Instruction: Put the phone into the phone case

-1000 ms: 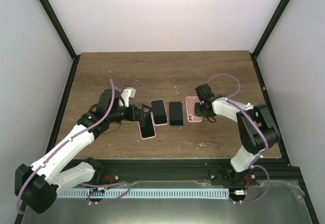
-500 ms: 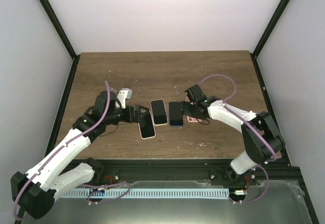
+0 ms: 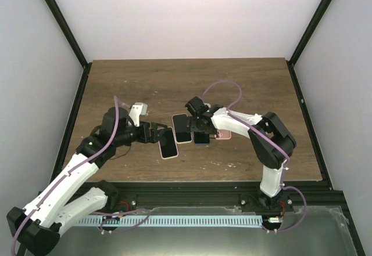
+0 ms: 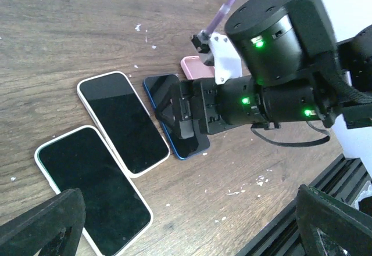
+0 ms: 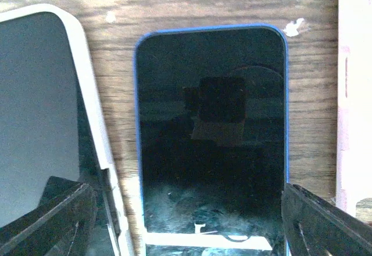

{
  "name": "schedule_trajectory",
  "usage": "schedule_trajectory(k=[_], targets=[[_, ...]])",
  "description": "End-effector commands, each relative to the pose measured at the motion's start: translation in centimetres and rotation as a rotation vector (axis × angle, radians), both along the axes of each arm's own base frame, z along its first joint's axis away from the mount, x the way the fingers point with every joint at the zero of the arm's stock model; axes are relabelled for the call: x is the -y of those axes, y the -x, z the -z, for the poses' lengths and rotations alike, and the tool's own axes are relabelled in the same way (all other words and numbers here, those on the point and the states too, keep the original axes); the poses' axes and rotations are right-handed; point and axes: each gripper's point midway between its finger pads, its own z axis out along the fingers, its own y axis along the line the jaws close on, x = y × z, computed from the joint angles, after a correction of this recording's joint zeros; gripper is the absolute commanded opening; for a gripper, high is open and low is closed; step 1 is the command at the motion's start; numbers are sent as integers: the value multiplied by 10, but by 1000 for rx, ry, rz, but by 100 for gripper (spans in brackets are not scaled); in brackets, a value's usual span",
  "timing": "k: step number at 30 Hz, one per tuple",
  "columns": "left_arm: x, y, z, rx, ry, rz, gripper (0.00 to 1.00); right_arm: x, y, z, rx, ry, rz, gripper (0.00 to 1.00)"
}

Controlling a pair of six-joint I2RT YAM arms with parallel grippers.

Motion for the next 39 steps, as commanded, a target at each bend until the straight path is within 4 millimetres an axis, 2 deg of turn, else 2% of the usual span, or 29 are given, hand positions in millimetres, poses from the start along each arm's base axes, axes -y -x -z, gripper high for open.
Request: schedule_trajectory(k=[1, 26, 34, 39], targets=[[-5, 0, -16, 51, -3, -4, 100, 8, -5, -2, 18, 89, 27, 89], [-8, 4, -16, 57, 6, -16, 100, 8, 0, 32, -46, 147, -20, 89], [-10, 4, -17, 63, 5, -20, 100, 4, 3, 40, -66, 138, -54, 77], [-10, 4, -16, 63, 3, -22, 100, 5, 0, 33, -48, 145, -62, 67]])
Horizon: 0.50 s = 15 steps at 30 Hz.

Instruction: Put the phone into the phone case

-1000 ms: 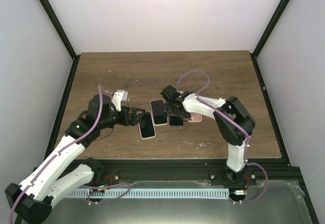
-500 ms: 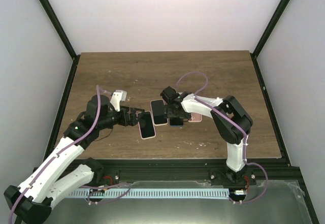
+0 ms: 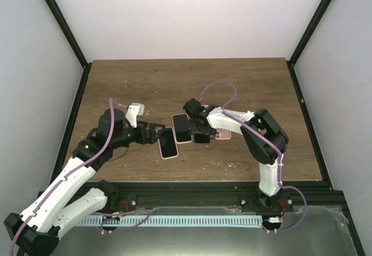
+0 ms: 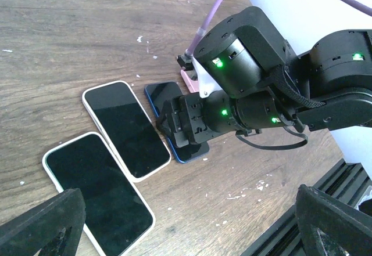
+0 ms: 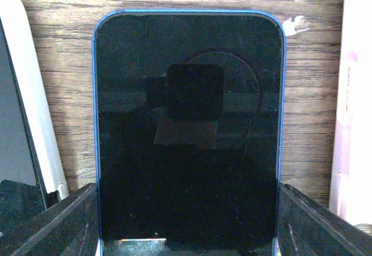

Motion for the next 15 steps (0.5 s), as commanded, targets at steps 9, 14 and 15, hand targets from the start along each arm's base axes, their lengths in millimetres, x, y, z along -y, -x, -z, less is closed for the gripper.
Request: schedule_trajectory(k=[9, 14, 15], targets=[[-3, -2, -2, 10, -7, -12, 100, -14, -5, -36, 70, -49, -102, 60], [-3, -5, 0, 1, -14, -22, 100, -11, -9, -56, 117, -56, -122, 58], [-3, -5, 0, -3, -14, -22, 100, -9, -10, -59, 124, -56, -124, 58]])
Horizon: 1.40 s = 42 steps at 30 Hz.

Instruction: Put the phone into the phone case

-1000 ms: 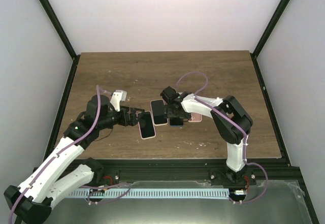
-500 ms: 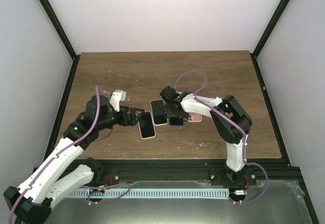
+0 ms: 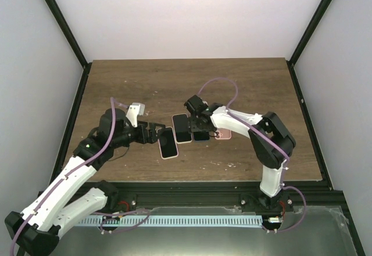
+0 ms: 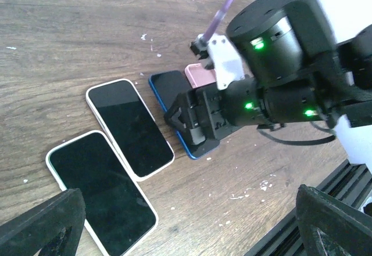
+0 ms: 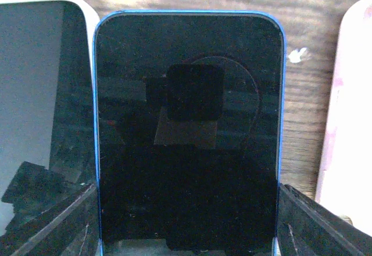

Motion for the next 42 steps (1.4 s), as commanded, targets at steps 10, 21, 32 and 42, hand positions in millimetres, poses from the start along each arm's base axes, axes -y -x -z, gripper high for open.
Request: schedule_trajectory(k=[10, 21, 32, 42], targets=[[-2, -4, -3, 1, -7, -19, 100, 64, -31, -48, 143, 62, 57, 57], [2, -7, 2, -17, 3, -13, 100, 115, -44, -31, 138, 118, 102, 57], [2, -8, 6, -21, -8, -16, 100, 110, -48, -11, 100, 108, 91, 57], [3, -10, 6, -22, -3, -15, 100, 110, -43, 0, 73, 98, 103, 63]])
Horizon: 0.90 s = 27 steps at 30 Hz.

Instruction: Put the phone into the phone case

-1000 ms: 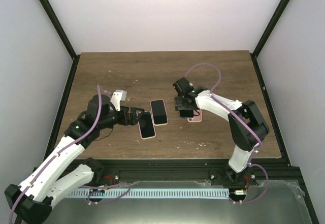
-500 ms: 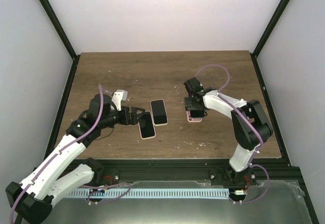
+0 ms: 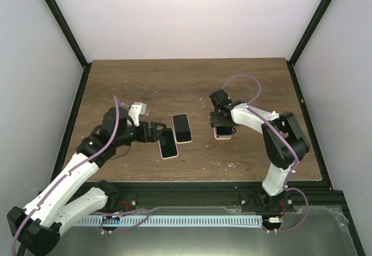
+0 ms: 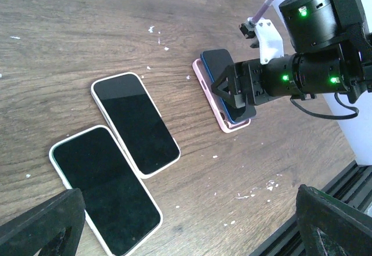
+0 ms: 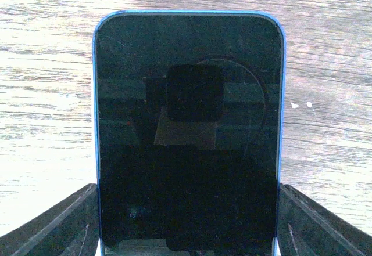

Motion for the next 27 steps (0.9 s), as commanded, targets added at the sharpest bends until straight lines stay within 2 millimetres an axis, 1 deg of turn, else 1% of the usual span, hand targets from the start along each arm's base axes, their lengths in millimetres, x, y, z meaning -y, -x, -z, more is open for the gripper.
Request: schedule_trajectory(k=[1, 8, 12, 19, 24, 27], targets=[[2, -3, -5, 14, 16, 0, 100, -2, -7, 3, 19, -18, 18, 63], [1, -2, -7, 22, 19, -2, 100, -3, -7, 6, 13, -22, 24, 64], [1, -2, -7, 17, 22, -3, 100, -4, -6, 7, 5, -33, 33, 69], [3, -3, -5, 13, 25, -1, 100, -8, -3, 1, -1, -72, 43, 78], [4, -4, -4, 9, 30, 3, 100, -13, -1, -4, 3, -106, 33, 79], [5, -4, -3, 6, 29, 4, 100, -15, 0, -6, 6, -120, 20, 85]])
